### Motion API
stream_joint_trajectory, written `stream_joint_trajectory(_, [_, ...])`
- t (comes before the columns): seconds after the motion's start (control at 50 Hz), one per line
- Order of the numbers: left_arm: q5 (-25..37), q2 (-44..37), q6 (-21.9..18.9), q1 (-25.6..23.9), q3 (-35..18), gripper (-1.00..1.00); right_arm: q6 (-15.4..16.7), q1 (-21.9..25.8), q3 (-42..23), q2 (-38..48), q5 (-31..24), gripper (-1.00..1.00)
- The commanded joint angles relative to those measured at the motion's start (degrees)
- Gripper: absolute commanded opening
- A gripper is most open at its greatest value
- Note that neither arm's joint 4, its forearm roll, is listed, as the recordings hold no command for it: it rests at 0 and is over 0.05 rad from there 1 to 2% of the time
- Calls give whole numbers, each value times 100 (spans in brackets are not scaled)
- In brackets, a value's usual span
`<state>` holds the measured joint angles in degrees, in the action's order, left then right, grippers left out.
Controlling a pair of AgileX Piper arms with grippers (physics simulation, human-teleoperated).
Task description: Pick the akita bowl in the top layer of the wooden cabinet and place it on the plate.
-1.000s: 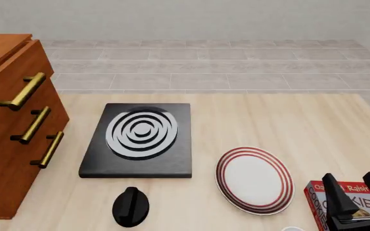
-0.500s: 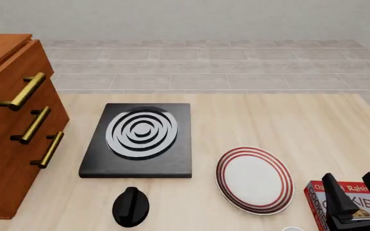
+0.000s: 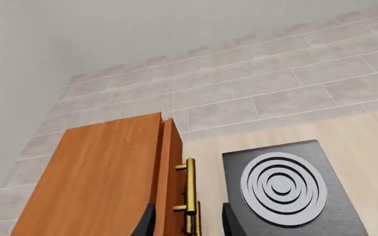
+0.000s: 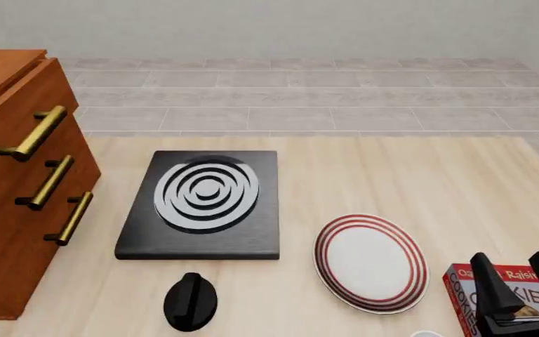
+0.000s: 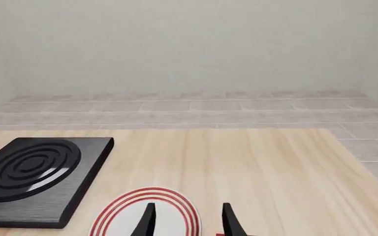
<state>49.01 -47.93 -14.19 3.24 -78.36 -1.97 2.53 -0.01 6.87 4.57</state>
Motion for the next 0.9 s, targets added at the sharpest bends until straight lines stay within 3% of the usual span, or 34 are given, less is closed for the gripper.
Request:
stream_joint_trajectory(0.02, [500,-457,250,86,-319,100,0,-12,0,-88,-70,100])
stream_joint_trajectory(0.14, [524,-613,120,484,-252,100,-5,1,0,-177,-168,100])
stream_joint_trajectory(0.36, [487,-883,140,758,-147,100,-5,-12,0,-54,-47,100])
stream_joint_trajectory(0.9, [-9,-1032,-93,871,728,100,35,-9,0,-68,-88,100])
